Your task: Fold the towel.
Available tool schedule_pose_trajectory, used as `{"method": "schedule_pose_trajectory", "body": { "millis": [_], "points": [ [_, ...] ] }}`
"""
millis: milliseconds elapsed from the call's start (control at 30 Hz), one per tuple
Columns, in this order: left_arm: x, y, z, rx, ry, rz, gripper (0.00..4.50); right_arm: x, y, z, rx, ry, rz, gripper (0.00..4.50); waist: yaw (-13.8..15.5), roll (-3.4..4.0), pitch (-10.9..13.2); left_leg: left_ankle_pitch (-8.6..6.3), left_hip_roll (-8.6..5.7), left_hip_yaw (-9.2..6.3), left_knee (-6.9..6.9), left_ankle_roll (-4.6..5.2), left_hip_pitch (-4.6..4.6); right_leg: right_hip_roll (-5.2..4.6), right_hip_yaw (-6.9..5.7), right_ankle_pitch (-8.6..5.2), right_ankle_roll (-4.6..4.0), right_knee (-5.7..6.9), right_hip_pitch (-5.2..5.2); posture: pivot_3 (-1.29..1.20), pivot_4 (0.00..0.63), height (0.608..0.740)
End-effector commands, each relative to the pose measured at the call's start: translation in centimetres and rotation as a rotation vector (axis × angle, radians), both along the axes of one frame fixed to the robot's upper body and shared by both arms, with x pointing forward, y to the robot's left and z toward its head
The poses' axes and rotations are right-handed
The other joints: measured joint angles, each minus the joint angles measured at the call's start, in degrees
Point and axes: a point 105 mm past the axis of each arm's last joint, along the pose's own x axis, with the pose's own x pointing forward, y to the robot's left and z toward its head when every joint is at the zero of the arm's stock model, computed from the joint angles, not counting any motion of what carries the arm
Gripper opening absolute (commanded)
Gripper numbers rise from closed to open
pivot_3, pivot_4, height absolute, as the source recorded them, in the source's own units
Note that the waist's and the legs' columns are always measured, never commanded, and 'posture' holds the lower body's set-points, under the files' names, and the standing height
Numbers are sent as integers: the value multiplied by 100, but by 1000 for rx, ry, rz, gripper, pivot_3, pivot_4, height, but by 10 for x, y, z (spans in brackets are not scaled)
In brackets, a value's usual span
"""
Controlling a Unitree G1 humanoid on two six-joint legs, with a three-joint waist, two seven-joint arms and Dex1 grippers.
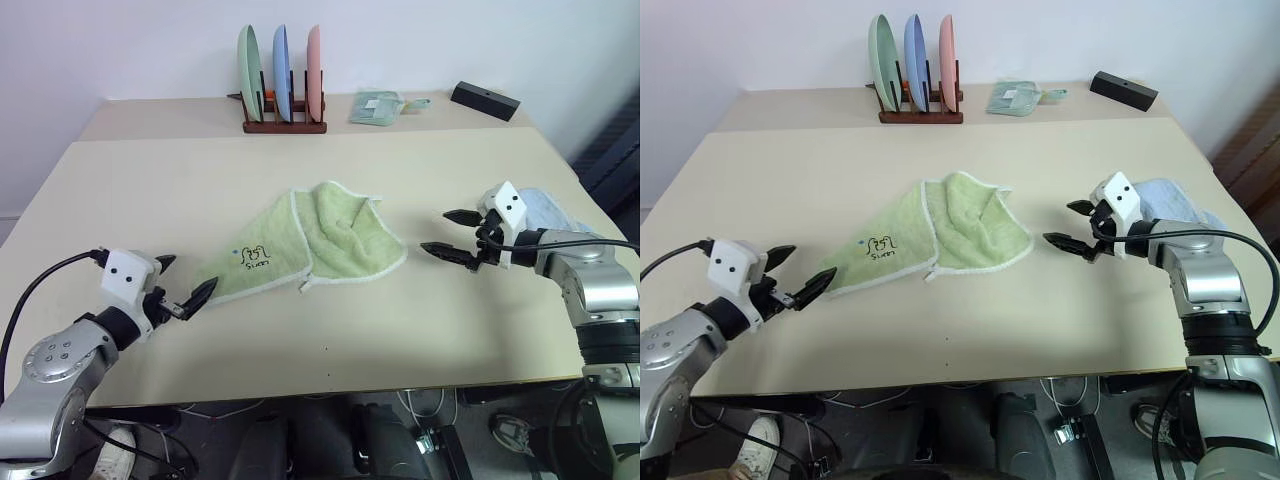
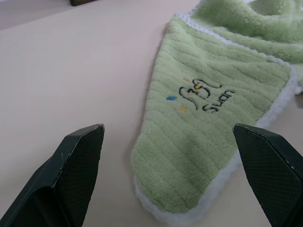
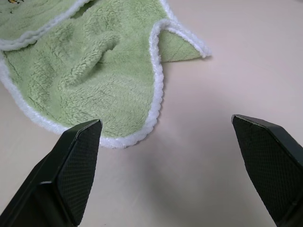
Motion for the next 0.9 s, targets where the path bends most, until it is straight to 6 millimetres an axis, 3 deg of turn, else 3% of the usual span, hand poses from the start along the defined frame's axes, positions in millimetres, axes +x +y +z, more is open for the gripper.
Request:
{"method": "schedule_pose_trajectory", "body": {
  "millis": [33,500,667,800,900],
  "points": [
    [0,-5,10,16,-32,-18,4444,1,1,18,2,-60,11,4500,2,0,0,0,0,0,0,0,0,0,0,0,0,0,0,0,150,740],
    [6,-15,7,18,-18,-91,4444,-7,9,10,24,-72,16,4500,4,0,0,0,-1,0,0,0,0,6,0,0,0,0,2,0,150,740],
    [10,-23,4,-7,8,-172,4444,-18,26,-1,71,-6,65,4500,4,0,0,0,-1,0,0,0,3,11,-1,0,0,1,4,0,150,740],
    [29,-70,-5,31,34,-323,4444,-25,41,-4,104,9,86,4500,81,-1,1,0,-4,-3,4,1,4,10,-4,0,2,-1,12,0,150,740],
    [48,-106,0,-18,14,-343,4444,-26,40,-5,93,-2,65,4500,128,-3,2,-1,-9,-1,7,5,35,11,-3,1,3,-5,43,0,150,740]
  ]
}}
